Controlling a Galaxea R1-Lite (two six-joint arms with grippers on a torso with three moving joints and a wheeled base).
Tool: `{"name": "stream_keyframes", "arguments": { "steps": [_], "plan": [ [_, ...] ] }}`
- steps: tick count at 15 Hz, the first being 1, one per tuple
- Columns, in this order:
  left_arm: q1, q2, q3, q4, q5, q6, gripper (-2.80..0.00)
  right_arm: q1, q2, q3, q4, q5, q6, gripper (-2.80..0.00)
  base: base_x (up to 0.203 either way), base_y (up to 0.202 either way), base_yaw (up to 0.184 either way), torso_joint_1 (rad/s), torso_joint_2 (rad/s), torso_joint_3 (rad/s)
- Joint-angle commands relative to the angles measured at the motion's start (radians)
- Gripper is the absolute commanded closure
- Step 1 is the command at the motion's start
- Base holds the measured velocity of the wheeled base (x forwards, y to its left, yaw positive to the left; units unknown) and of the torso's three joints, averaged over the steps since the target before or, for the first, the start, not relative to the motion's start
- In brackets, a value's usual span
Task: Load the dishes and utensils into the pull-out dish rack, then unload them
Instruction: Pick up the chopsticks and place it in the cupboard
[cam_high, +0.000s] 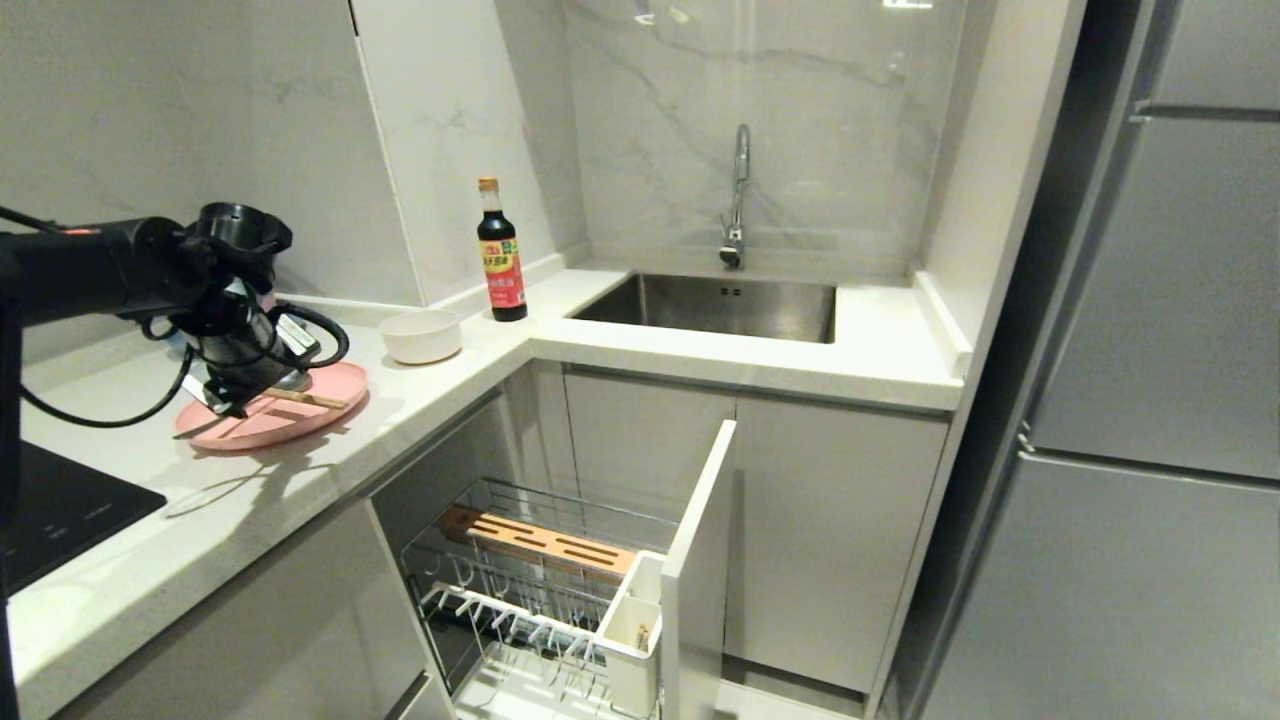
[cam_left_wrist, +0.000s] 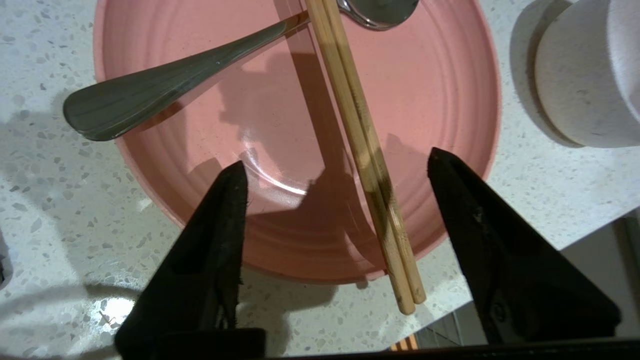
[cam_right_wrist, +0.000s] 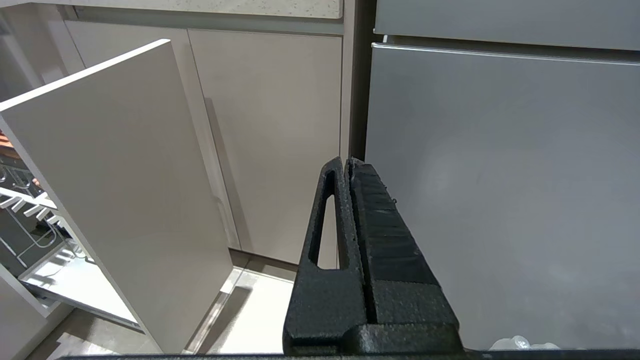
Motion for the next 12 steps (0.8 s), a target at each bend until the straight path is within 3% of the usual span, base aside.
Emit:
{"name": "stream_keyframes", "arguments": {
  "steps": [1, 12],
  "plan": [
    [-0.001, 0.018, -0.001, 0.004, 0.01, 0.0, -2.8, 0.0, 0.0, 0.0, 0.0, 0.0, 0.0, 0.0, 0.0, 0.0, 0.0, 0.0, 0.0, 0.0],
    [-0.002, 0.07, -0.007, -0.033, 0.053, 0.03, -2.8, 0.0, 0.0, 0.0, 0.0, 0.0, 0.0, 0.0, 0.0, 0.0, 0.0, 0.0, 0.0, 0.0]
  ]
}}
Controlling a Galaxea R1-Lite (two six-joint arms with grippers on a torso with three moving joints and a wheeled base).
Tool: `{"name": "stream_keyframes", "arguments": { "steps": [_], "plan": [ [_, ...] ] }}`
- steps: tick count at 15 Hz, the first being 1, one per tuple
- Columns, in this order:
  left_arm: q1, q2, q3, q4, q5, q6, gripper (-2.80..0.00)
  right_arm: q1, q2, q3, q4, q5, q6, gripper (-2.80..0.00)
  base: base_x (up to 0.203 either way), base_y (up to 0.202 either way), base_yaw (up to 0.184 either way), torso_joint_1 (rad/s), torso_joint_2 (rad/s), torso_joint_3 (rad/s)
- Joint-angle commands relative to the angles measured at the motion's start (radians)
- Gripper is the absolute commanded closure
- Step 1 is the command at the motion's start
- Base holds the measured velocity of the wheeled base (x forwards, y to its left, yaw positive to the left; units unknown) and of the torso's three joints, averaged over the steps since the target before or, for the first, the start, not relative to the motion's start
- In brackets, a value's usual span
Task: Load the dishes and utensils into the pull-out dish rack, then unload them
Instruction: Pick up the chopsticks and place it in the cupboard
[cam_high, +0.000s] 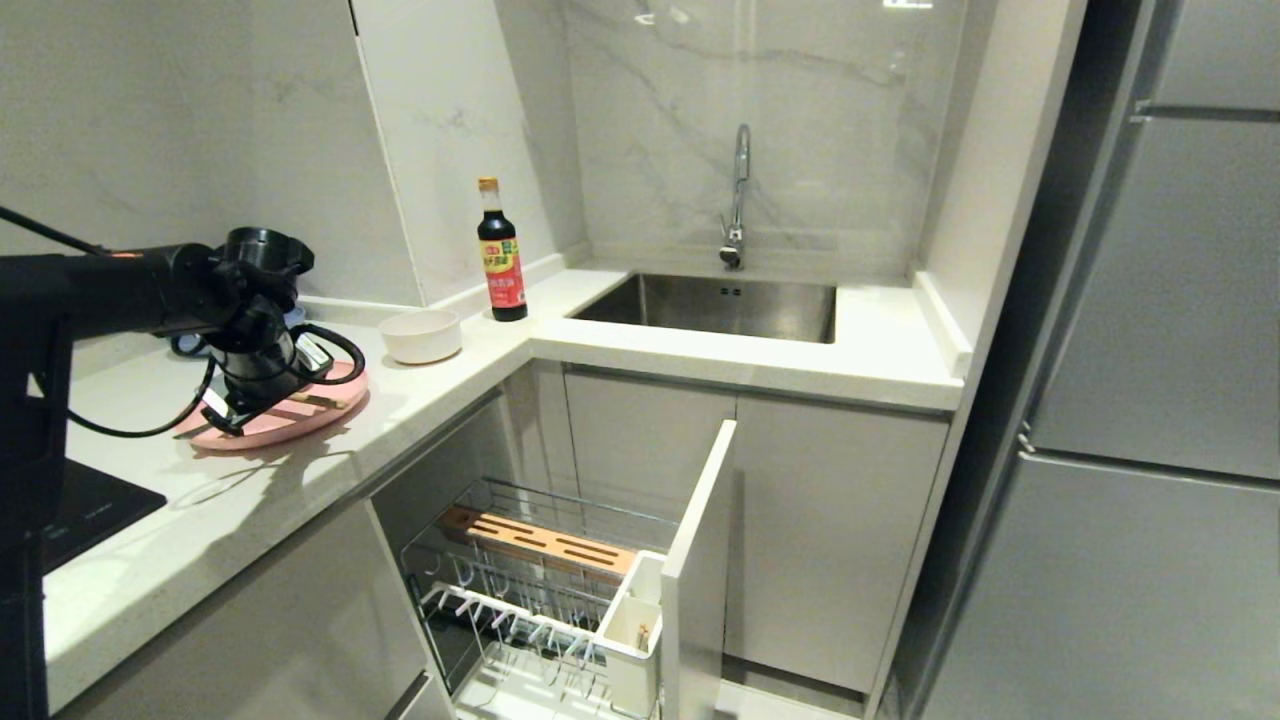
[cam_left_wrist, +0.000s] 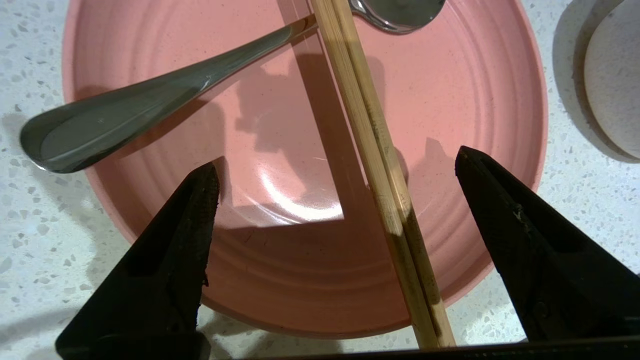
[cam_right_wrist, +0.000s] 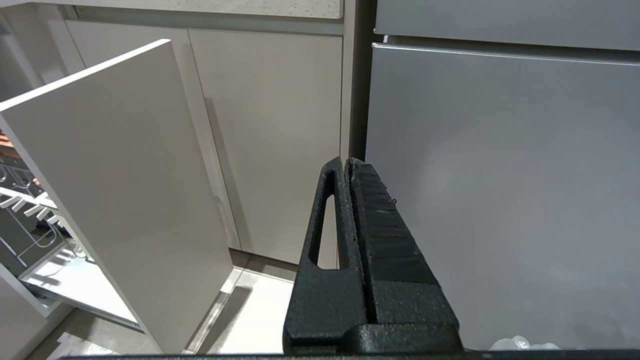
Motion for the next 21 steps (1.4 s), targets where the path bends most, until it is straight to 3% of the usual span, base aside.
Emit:
{"name": "stream_keyframes", "arguments": {
  "steps": [1, 11, 12, 13, 21],
  "plan": [
    [0.001, 0.007, 0.001, 0.004, 0.003, -0.004, -2.8, 0.0, 0.001, 0.0, 0.0, 0.0, 0.0, 0.0, 0.0, 0.0, 0.0, 0.0, 0.0, 0.0],
    [0.001, 0.021, 0.001, 0.004, 0.003, -0.004, -2.8, 0.0, 0.001, 0.0, 0.0, 0.0, 0.0, 0.0, 0.0, 0.0, 0.0, 0.0, 0.0, 0.0],
    [0.002, 0.021, 0.001, 0.004, 0.003, -0.004, -2.36, 0.0, 0.001, 0.0, -0.001, 0.001, 0.0, 0.0, 0.0, 0.0, 0.0, 0.0, 0.0, 0.0],
    [0.001, 0.023, 0.001, 0.005, 0.003, -0.002, 0.0, 0.0, 0.0, 0.001, 0.0, 0.0, 0.0, 0.0, 0.0, 0.0, 0.0, 0.0, 0.0, 0.0],
    [0.002, 0.026, 0.001, 0.002, 0.001, 0.007, 0.0, 0.0, 0.0, 0.0, 0.001, 0.001, 0.0, 0.0, 0.0, 0.0, 0.0, 0.0, 0.0, 0.0]
  ]
}}
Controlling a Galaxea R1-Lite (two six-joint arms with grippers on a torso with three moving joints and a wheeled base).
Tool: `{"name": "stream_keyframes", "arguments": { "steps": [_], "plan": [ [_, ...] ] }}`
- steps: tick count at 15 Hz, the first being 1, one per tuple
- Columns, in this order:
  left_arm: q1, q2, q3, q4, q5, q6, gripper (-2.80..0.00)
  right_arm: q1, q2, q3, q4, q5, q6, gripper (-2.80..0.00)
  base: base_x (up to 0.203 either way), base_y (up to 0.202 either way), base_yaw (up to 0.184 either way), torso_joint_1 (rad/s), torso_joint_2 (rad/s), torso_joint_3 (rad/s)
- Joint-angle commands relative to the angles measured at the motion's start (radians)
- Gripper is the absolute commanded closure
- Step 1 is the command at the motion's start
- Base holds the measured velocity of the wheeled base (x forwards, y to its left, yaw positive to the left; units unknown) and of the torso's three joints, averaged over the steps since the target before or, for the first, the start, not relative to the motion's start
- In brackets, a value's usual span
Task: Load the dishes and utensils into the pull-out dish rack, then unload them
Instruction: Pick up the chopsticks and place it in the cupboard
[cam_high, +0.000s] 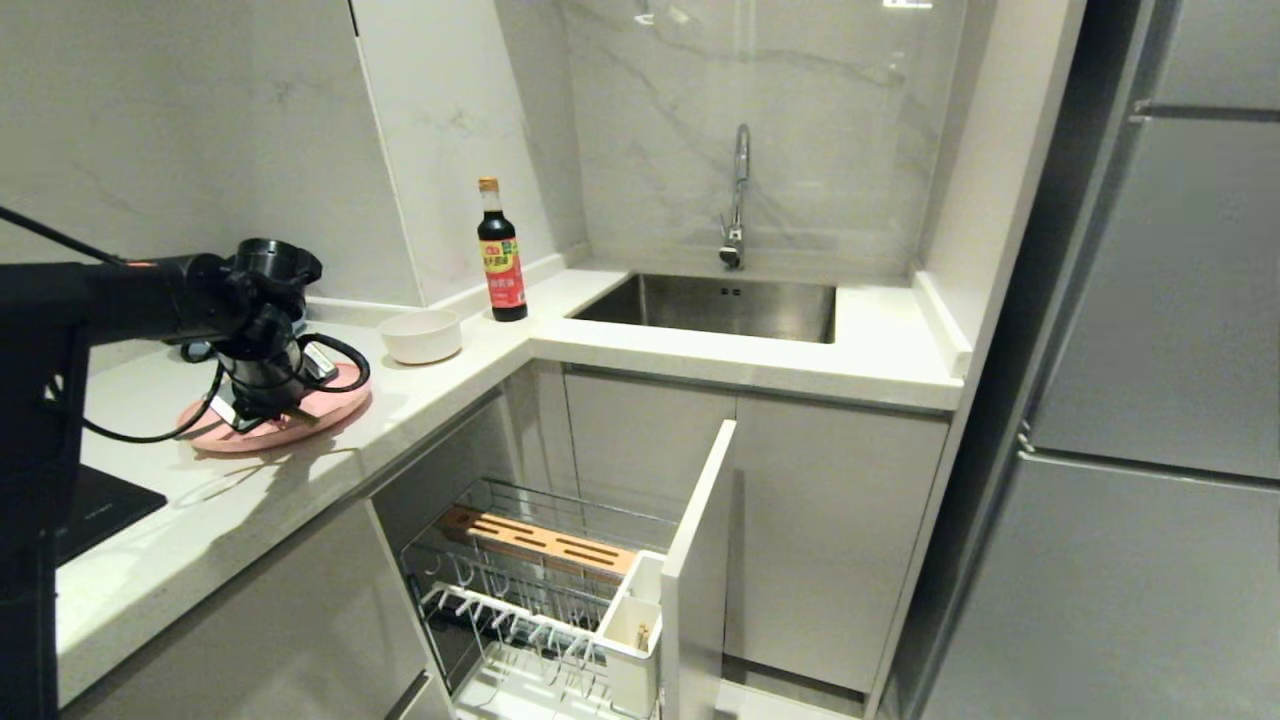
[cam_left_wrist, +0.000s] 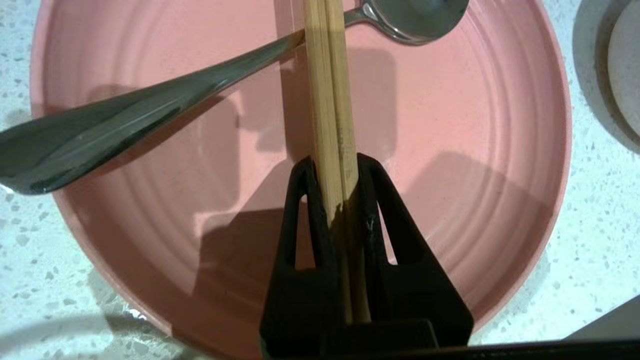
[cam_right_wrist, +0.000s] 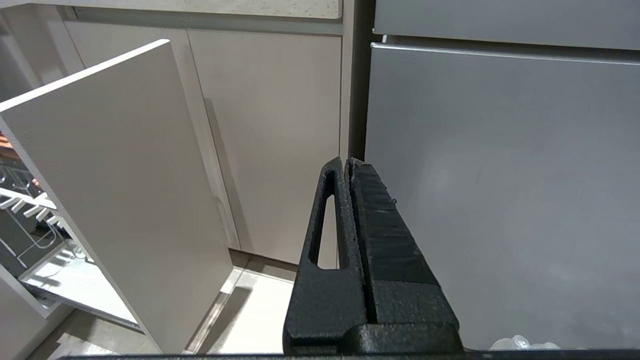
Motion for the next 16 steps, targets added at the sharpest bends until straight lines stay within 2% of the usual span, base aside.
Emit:
{"name": "stream_keyframes", "arguments": {
  "steps": [1, 6, 12, 14, 16],
  "plan": [
    [0.0, 0.001, 0.001, 0.004, 0.002, -0.004, 0.0, 0.0, 0.001, 0.0, -0.001, 0.001, 0.0, 0.0, 0.0, 0.0, 0.0, 0.0, 0.0, 0.0],
    [0.003, -0.035, 0.001, 0.01, 0.002, -0.006, 0.0, 0.0, 0.001, 0.0, -0.001, 0.001, 0.0, 0.0, 0.0, 0.0, 0.0, 0.0, 0.0, 0.0],
    [0.018, -0.228, 0.004, 0.057, -0.008, -0.02, 0.0, 0.0, 0.001, 0.0, 0.0, 0.001, 0.0, 0.0, 0.0, 0.0, 0.0, 0.0, 0.0, 0.0],
    [0.011, -0.31, 0.006, 0.104, -0.048, -0.03, 0.0, 0.0, 0.001, 0.0, -0.001, 0.0, 0.0, 0.0, 0.0, 0.0, 0.0, 0.0, 0.0, 0.0],
    [-0.016, -0.401, 0.019, 0.156, -0.114, -0.034, 0.0, 0.0, -0.001, 0.0, 0.0, -0.001, 0.0, 0.0, 0.0, 0.0, 0.0, 0.0, 0.0, 0.0]
  ]
}}
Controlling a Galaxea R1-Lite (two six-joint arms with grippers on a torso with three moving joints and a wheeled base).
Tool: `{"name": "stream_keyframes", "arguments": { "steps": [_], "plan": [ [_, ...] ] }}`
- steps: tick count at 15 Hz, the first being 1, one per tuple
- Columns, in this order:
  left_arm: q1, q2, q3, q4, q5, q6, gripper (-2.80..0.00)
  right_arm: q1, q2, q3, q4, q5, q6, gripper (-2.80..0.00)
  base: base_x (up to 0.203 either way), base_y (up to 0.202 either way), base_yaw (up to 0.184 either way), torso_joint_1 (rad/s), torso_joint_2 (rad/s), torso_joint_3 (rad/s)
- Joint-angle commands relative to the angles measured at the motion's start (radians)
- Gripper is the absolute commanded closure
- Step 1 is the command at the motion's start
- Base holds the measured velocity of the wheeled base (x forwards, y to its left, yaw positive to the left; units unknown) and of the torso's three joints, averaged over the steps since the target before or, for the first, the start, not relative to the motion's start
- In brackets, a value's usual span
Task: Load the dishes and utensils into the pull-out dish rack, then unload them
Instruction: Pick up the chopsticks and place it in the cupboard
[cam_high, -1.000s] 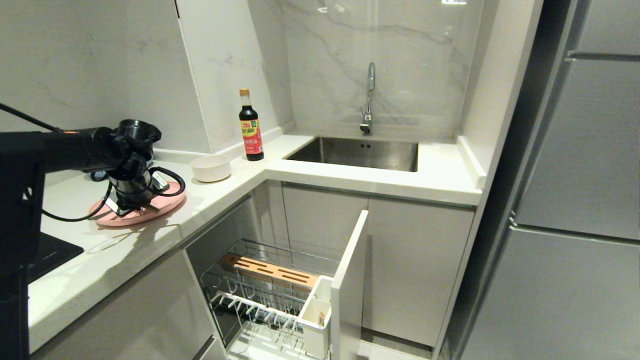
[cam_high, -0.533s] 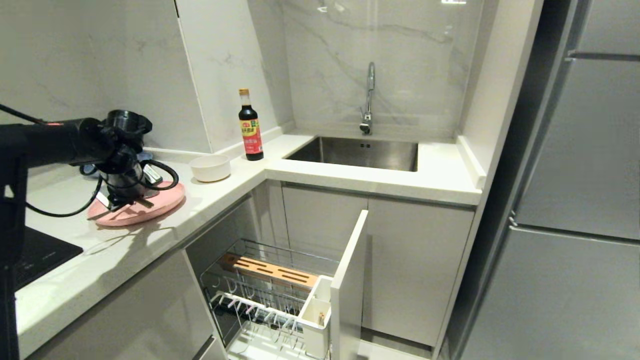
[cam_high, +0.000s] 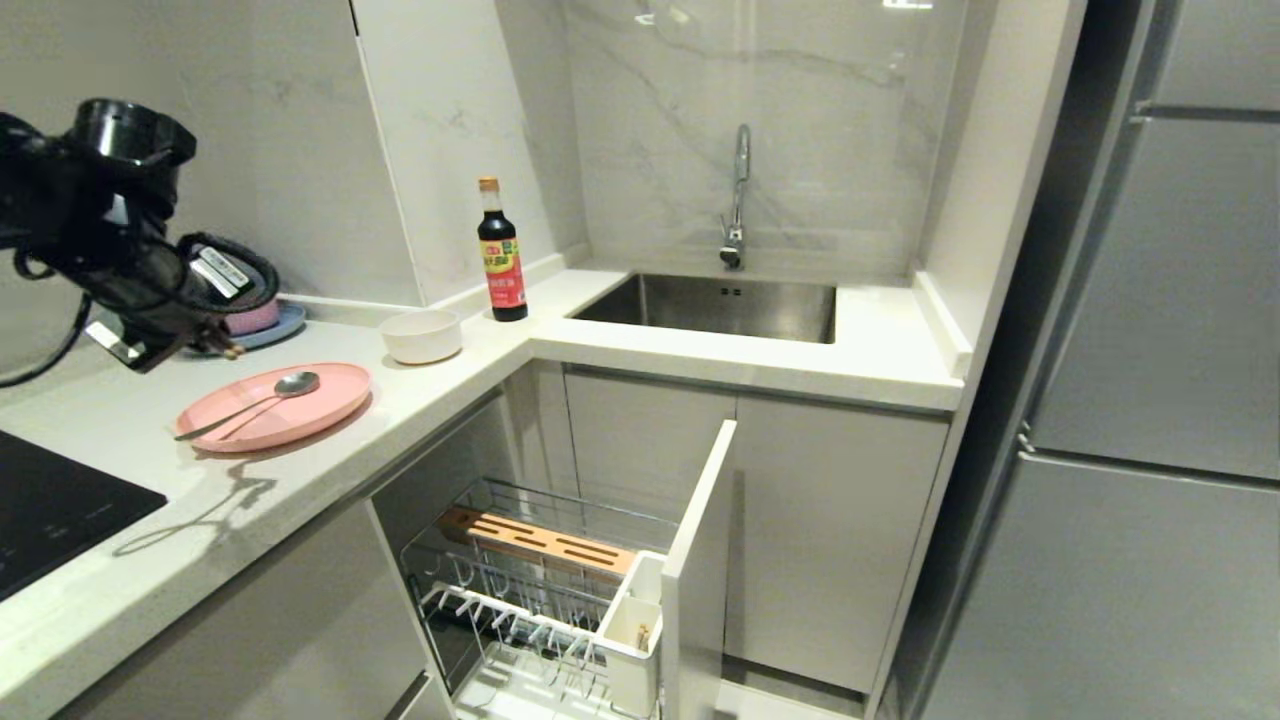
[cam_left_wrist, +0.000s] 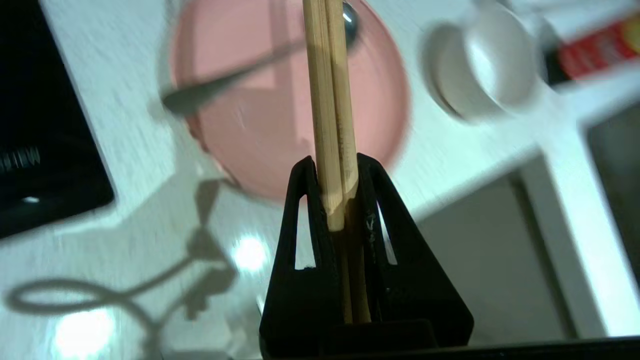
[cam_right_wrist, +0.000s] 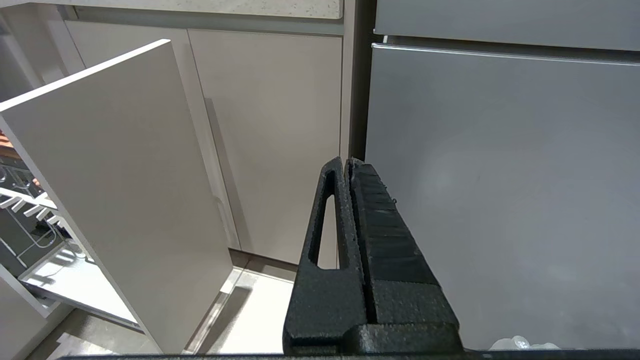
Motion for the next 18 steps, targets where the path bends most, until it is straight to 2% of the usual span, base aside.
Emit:
{"name": "stream_keyframes", "arguments": {
  "steps": [1, 4, 7, 11, 12, 14, 18],
  "plan": [
    [-0.028, -0.121, 0.012, 0.035, -0.046, -0.008, 0.0, 0.001, 0.0, 0.0, 0.0, 0.0, 0.0, 0.0, 0.0, 0.0, 0.0, 0.0, 0.0, 0.0],
    [-0.138, -0.251, 0.028, 0.15, -0.206, -0.019, 0.0, 0.001, -0.001, -0.001, 0.001, 0.001, 0.0, 0.0, 0.0, 0.0, 0.0, 0.0, 0.0, 0.0],
    [-0.317, -0.352, 0.065, 0.235, -0.253, -0.032, 0.0, 0.001, 0.001, -0.001, 0.0, 0.001, 0.0, 0.0, 0.0, 0.0, 0.0, 0.0, 0.0, 0.0],
    [-0.57, -0.442, 0.208, 0.299, -0.284, -0.07, 0.0, 0.001, 0.0, 0.0, 0.001, 0.001, 0.0, 0.0, 0.0, 0.0, 0.0, 0.0, 0.0, 0.0],
    [-0.604, -0.451, 0.242, 0.336, -0.334, -0.081, 0.0, 0.001, 0.0, 0.0, 0.001, 0.001, 0.0, 0.0, 0.0, 0.0, 0.0, 0.0, 0.0, 0.0],
    [-0.615, -0.443, 0.266, 0.429, -0.479, -0.081, 0.0, 0.001, -0.001, -0.001, 0.001, 0.001, 0.0, 0.0, 0.0, 0.0, 0.0, 0.0, 0.0, 0.0],
    [-0.609, -0.321, 0.264, 0.563, -0.559, -0.017, 0.0, 0.001, 0.001, -0.001, 0.001, 0.001, 0.0, 0.0, 0.0, 0.0, 0.0, 0.0, 0.0, 0.0]
  ]
}}
